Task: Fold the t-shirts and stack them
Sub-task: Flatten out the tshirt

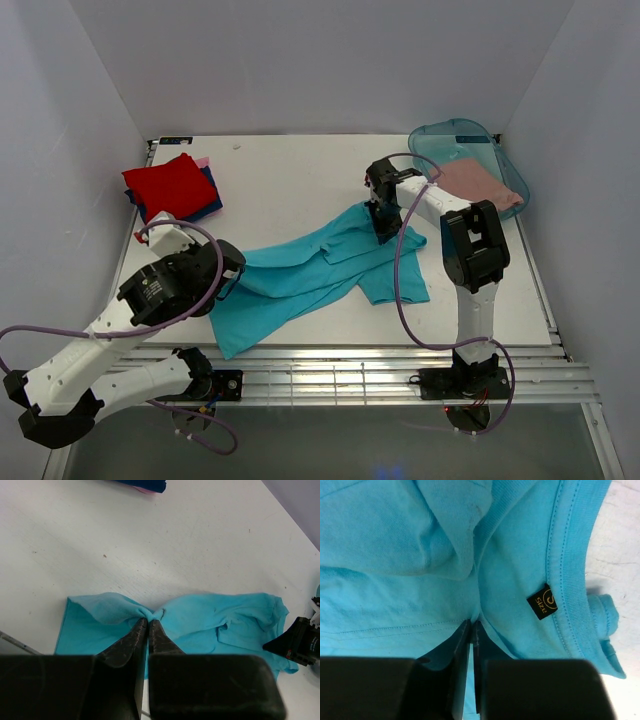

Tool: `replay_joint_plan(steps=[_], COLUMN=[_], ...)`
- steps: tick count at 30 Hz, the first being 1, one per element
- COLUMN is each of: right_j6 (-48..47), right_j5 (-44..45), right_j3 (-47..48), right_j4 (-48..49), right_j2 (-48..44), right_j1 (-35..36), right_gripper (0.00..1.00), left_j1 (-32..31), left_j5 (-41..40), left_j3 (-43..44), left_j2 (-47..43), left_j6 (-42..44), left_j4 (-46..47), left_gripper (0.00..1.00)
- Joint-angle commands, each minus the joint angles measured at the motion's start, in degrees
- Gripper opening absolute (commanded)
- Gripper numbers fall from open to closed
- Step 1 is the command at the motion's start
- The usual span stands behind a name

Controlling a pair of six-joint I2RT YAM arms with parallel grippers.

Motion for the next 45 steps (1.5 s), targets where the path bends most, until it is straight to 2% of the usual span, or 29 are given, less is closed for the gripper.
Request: replay_joint_plan(steps=[1, 6, 8, 10, 11, 12, 15, 16, 18, 19, 21, 24, 25, 26, 28, 30, 34, 39, 45], right_j6=[-0.1, -0.4, -0.7, -1.9, -2.1, -2.3, -1.0, -0.5, 0.1, 0.1, 0.1, 0.1, 0.0, 0.0, 0.1, 0.1, 1.5, 5.3, 3.9], right_j5=[0.2, 4.3, 6.0, 8.4, 9.4, 11.3, 13.0, 13.6, 15.1, 15.1, 14.3, 11.1, 10.3, 9.5, 8.1, 7.1, 4.9, 2.2, 4.6], right_j3=[1.5, 4.4, 8.9, 13.6, 20.2, 23.7, 32.1, 34.5, 38.5, 40.2, 38.8, 31.5, 29.8, 27.2, 28.1, 34.0, 42.8, 39.4, 35.6], right_j4=[1.1, -2.8, -6.3, -9.1, -12.7, -14.3, -16.2, -17.1, -18.5, -18.6, -17.1, -11.5, -8.3, -7.0, -6.2, -7.9, -8.7, -1.8, 0.8], right_j2=[-0.7, -5.7, -9.6, -12.3, -14.8, -15.9, -22.7, -23.8, -27.7, -29.3, -36.2, -47.8, -53.3, -55.4, -58.4, -59.1, -58.0, -59.7, -56.5], right_j1=[-0.1, -0.1, -0.2, -0.1, -0.1, -0.1, -0.2, -0.2, -0.2, -0.1, 0.1, 0.2, 0.2, 0.2, 0.2, 0.1, -0.1, -0.5, -0.4], right_gripper=[0.08, 0.08, 0.08, 0.08, 0.08, 0.08, 0.08, 0.08, 0.08, 0.08, 0.08, 0.08, 0.08, 0.08, 0.08, 0.08, 0.08, 0.08, 0.08], left_j1=[0.0, 0.0, 0.0, 0.0, 0.0, 0.0, -0.1, 0.0, 0.0, 0.0, 0.0, -0.1, -0.1, -0.1, -0.1, -0.1, -0.1, -0.1, -0.1], left_j5=[-1.3, -0.6, -1.0, -1.0, -0.3, 0.3, 1.1, 1.0, 1.2, 2.2, 4.0, 8.5, 11.7, 13.3, 17.4, 22.6, 29.1, 34.4, 28.4], left_j3=[0.9, 0.7, 1.8, 5.4, 7.3, 12.4, 24.1, 33.3, 42.8, 51.4, 57.1, 56.0, 53.6, 47.4, 42.4, 40.3, 42.9, 44.9, 42.1], left_j2=[-1.0, -0.6, 1.1, 4.9, 6.6, 8.5, 18.4, 21.0, 27.7, 29.4, 32.1, 28.3, 26.2, 23.9, 16.8, 13.8, 12.0, 12.8, 14.9], left_j6=[-1.0, -1.0, 4.7, 12.5, 22.3, 27.2, 40.9, 43.5, 50.3, 52.2, 54.2, 52.1, 50.4, 49.9, 47.9, 45.7, 40.8, 33.8, 31.1], left_j4=[-2.7, -1.7, 0.7, 7.6, 10.2, 15.2, 17.9, 17.8, 17.8, 17.7, 17.6, 18.6, 19.9, 21.5, 27.3, 28.8, 25.3, 20.7, 15.1], left_gripper=[0.16, 0.16, 0.14, 0.11, 0.07, 0.04, 0.00, 0.00, 0.00, 0.00, 0.00, 0.00, 0.00, 0.00, 0.00, 0.00, 0.00, 0.00, 0.00])
